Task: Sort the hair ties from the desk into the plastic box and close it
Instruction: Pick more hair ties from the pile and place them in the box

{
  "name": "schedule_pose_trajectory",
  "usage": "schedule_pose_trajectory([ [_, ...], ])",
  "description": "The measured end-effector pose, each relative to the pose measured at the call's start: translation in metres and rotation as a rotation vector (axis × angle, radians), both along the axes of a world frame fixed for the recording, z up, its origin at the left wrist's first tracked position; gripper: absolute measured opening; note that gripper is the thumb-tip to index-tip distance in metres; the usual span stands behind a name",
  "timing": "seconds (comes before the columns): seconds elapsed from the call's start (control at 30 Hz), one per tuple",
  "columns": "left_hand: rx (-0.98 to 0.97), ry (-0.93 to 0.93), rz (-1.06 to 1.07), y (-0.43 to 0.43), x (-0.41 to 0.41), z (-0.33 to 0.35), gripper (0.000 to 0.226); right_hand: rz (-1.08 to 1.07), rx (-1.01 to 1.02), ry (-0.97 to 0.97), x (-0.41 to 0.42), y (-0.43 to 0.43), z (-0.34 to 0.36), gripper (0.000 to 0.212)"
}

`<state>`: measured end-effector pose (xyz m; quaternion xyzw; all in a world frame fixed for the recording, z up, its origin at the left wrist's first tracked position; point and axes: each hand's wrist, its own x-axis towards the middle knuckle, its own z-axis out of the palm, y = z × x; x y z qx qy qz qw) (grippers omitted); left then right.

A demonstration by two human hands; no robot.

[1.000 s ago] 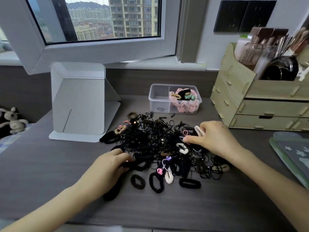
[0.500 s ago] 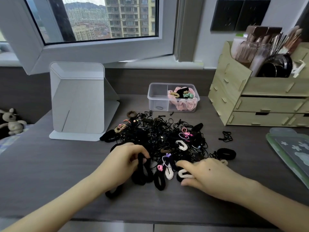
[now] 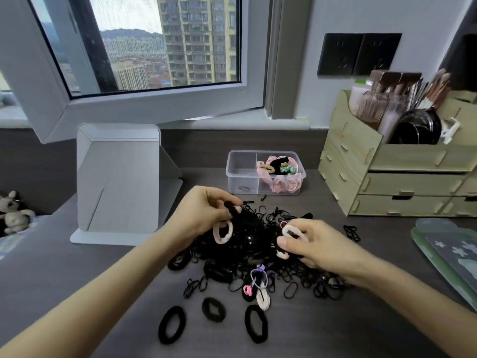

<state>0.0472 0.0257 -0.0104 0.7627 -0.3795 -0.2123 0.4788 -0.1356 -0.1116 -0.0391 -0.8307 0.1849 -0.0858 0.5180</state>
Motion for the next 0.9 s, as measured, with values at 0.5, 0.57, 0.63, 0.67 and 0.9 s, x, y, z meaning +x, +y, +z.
schedule_pose_trajectory([
  [0.5, -0.185, 0.615, -0.024, -0.115, 0.053, 0.028, 0.032, -0.269, 0.289, -0.196, 0.077, -0.102, 0.047, 0.028],
  [0.57, -0.182, 0.668, -0.027, -0.141, 0.059, 0.035, 0.033, -0.333, 0.109, -0.164, 0.098, -0.121, 0.048, 0.025],
  [0.63, -0.163, 0.699, -0.015, -0.165, 0.064, 0.037, 0.033, -0.354, -0.006, -0.054, 0.115, -0.138, 0.046, 0.022],
  [0.67, -0.149, 0.707, -0.010, -0.174, 0.066, 0.036, 0.033, -0.357, -0.045, -0.005, 0.122, -0.143, 0.044, 0.021],
  [0.9, -0.134, 0.732, 0.013, -0.195, 0.079, 0.021, 0.031, -0.498, -0.613, 0.116, 0.133, -0.151, 0.043, 0.032],
])
